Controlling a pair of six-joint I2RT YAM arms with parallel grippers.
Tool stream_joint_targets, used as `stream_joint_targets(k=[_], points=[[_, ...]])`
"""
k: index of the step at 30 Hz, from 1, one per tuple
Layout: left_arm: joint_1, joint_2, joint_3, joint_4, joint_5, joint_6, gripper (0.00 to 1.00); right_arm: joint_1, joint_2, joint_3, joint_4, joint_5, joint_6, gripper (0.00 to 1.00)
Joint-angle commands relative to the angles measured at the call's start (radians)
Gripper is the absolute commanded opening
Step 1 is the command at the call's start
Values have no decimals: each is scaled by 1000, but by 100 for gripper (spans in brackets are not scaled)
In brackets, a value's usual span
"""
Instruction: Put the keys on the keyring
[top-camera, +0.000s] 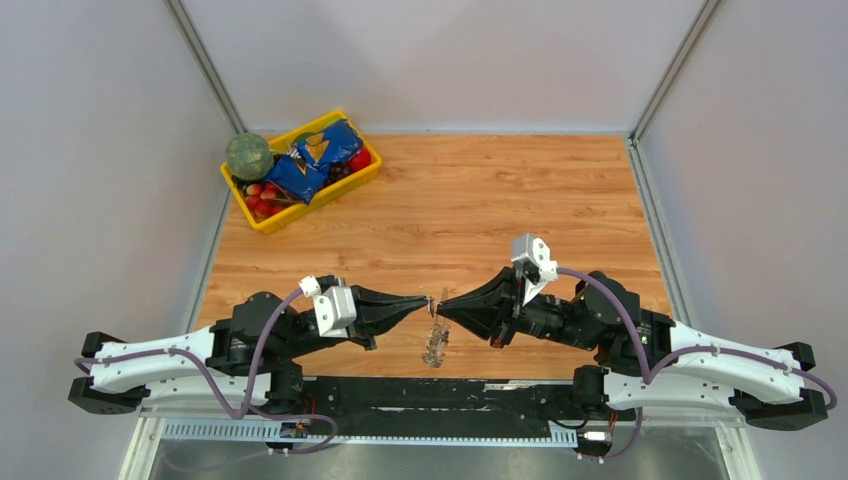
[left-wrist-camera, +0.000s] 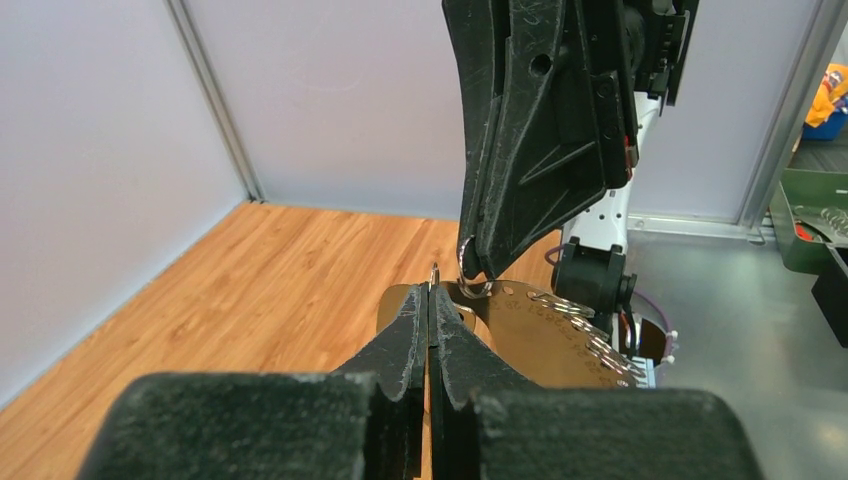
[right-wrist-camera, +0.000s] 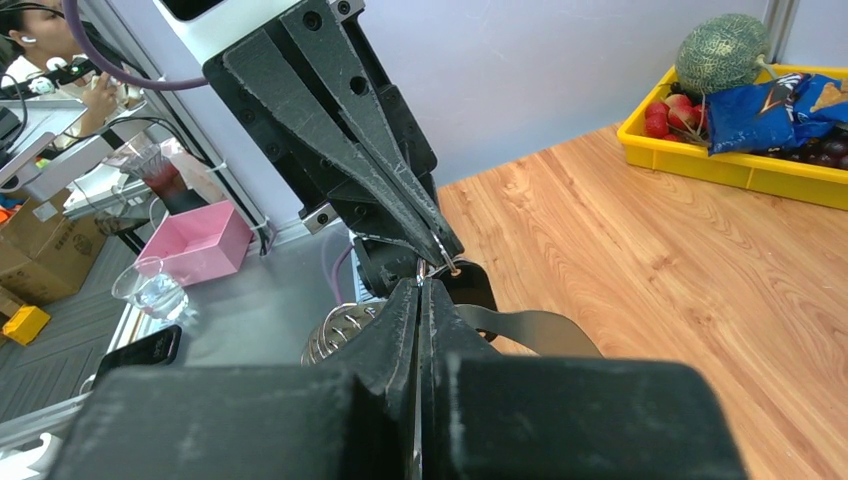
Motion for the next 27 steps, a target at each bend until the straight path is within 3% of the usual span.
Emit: stream_joint_targets(k=[1, 27], points=[[-4, -2, 3, 26, 16, 11, 0, -2, -8, 21, 88, 33, 26, 0], [-4, 2, -1, 23, 30, 11, 0, -2, -14, 11, 159, 111, 38, 0]])
